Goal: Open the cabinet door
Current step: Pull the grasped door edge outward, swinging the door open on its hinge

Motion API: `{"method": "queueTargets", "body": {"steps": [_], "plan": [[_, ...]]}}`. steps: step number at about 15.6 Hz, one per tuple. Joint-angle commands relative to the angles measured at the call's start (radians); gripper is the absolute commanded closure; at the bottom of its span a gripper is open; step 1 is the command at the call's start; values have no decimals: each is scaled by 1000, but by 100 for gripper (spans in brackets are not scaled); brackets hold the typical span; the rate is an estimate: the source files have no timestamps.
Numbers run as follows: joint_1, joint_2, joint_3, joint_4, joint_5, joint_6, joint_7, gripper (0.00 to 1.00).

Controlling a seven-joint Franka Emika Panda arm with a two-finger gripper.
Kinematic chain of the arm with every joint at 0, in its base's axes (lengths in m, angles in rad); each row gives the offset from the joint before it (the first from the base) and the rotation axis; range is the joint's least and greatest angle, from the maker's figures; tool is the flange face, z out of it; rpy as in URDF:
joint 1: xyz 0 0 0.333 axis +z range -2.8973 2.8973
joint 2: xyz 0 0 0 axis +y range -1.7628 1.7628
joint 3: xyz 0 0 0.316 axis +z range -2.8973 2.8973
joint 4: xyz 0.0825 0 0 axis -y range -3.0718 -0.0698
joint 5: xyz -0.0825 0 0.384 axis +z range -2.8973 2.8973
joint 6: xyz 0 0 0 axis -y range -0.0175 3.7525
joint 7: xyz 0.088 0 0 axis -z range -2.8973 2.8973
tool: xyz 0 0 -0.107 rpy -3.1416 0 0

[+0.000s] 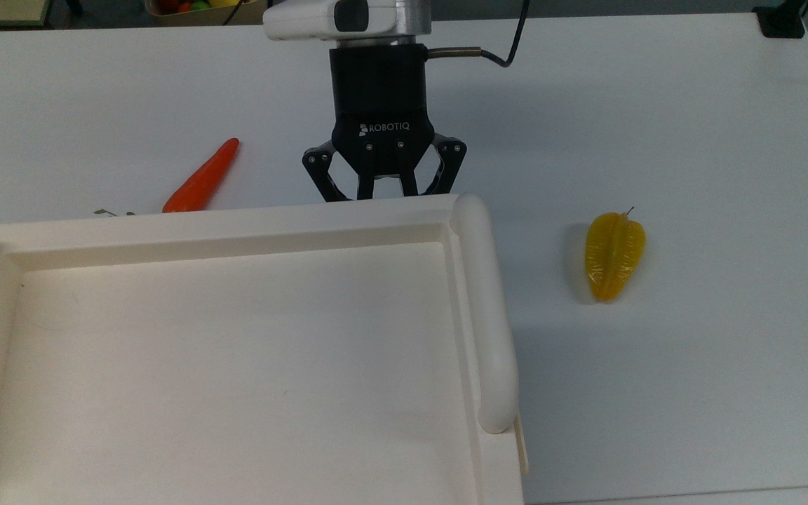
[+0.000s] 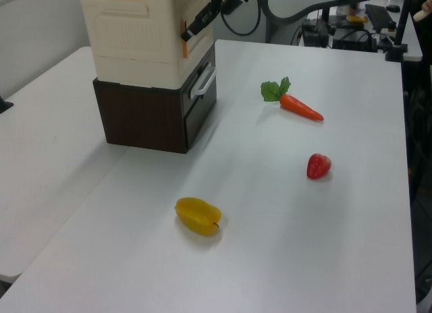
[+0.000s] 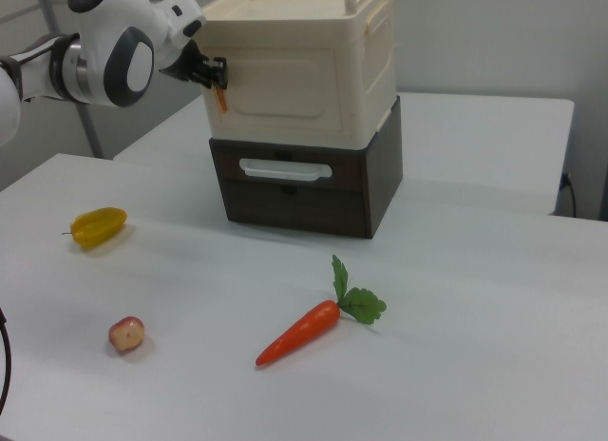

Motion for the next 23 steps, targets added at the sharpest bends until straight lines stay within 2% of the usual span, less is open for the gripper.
{"method": "queueTargets", "body": {"steps": [1, 3, 4, 7, 10, 14, 20, 23], "plan": [[19, 23, -17, 15, -27, 35, 40, 66], [19, 23, -17, 15, -32, 35, 43, 66], [19, 23, -15, 15, -33, 35, 44, 71], [22, 17, -15, 8, -33, 31, 44, 99], [21, 0, -15, -15, -32, 23, 50, 100], [19, -77, -14, -121, -30, 12, 52, 100], [10, -158, -18, -129, -16, -223, 53, 100], [-21, -209, -23, -129, -18, -404, 52, 96]]}}
